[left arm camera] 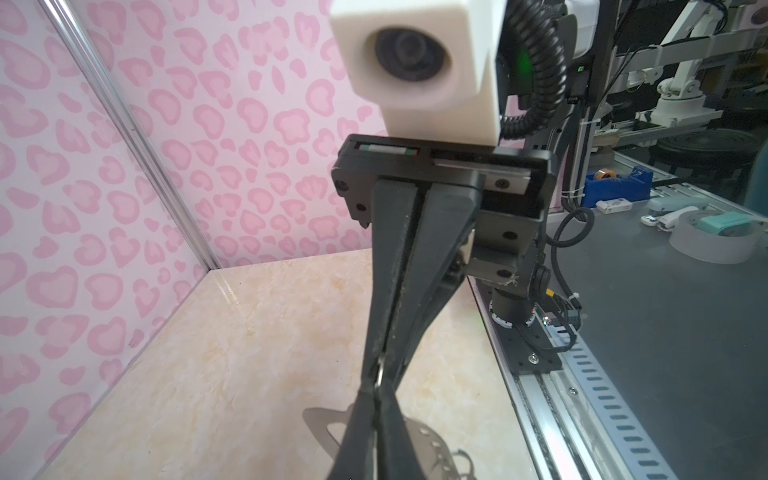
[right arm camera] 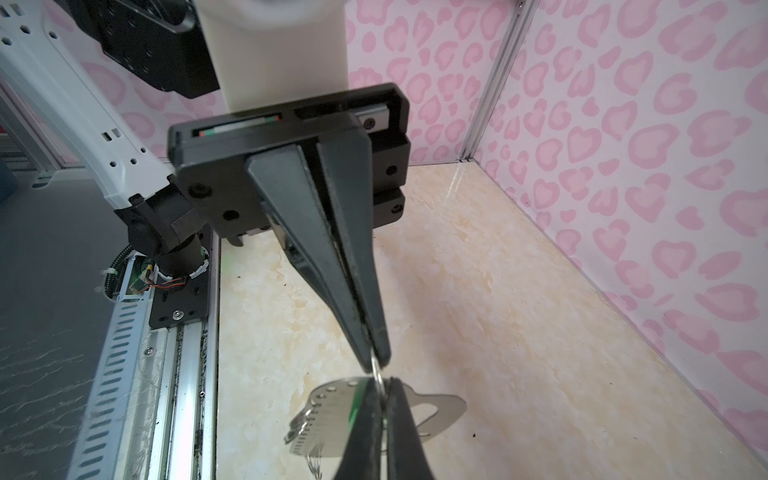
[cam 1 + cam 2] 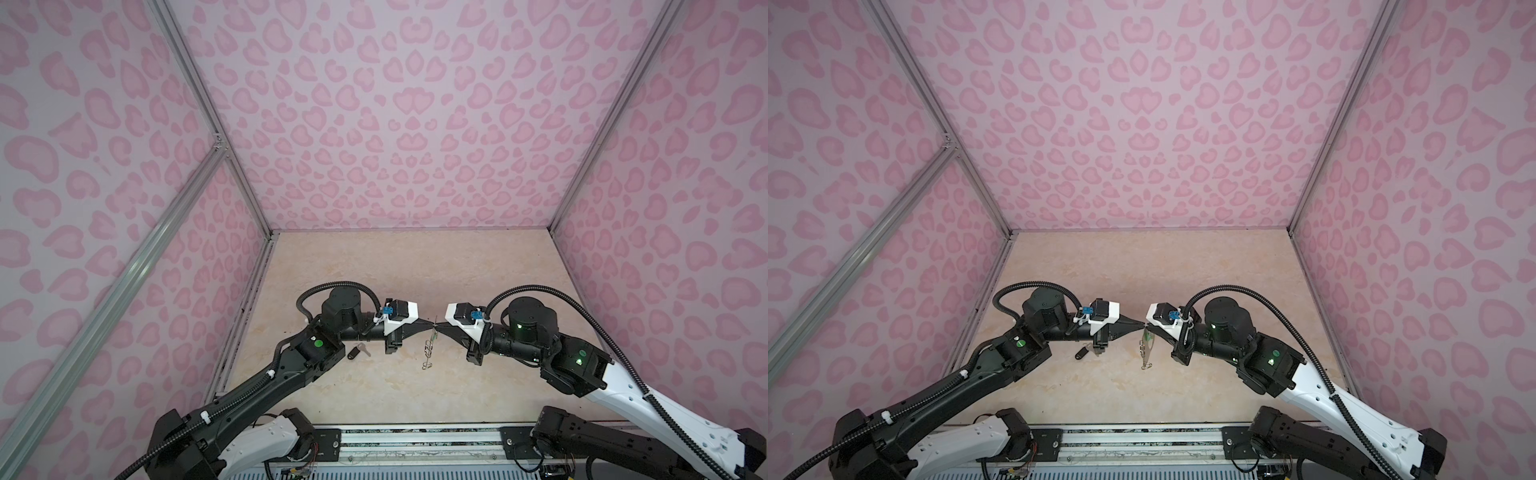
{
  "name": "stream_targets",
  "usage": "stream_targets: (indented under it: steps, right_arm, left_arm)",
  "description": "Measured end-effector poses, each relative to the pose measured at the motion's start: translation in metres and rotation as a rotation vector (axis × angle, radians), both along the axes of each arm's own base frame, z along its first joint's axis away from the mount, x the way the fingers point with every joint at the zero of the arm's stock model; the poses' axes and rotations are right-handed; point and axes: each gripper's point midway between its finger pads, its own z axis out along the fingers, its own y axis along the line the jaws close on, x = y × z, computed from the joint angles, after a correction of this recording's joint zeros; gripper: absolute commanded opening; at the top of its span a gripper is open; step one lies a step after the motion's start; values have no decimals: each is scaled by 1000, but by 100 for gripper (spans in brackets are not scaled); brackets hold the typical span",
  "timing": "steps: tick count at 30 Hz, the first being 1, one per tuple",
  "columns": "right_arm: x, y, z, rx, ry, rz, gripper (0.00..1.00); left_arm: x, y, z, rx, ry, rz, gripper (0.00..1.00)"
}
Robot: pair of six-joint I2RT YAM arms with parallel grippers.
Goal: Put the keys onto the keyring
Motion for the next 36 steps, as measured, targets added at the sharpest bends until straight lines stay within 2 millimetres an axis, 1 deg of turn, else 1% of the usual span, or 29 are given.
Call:
stream_targets:
  steps: [4, 8, 13, 16, 20, 26, 34, 36]
  right_arm:
    - [4, -3, -8, -57, 37, -18, 0]
    - [10, -6, -10, -129, 69, -40, 0]
    - [12, -9, -14, -191, 101, -52, 0]
    - [12, -9, -17, -216, 110, -47, 0]
    - [11, -8, -21, -240, 122, -33, 0]
    - [8, -8, -27, -264, 138, -14, 0]
    - [6, -7, -23, -257, 129, 3, 0]
    - [6, -7, -23, -259, 125, 6, 0]
  left_arm:
    - [10, 0, 1, 53, -60, 74, 28]
    - [9, -4, 6, 118, -186, 124, 27]
    - [13, -1, -10, 217, -266, 173, 26]
    - [10, -4, -17, 259, -297, 171, 25]
    - [14, -6, -21, 297, -323, 201, 24]
    - [15, -9, -24, 316, -330, 207, 21]
    - [14, -11, -28, 332, -325, 196, 12]
    - [13, -11, -29, 336, -322, 191, 5]
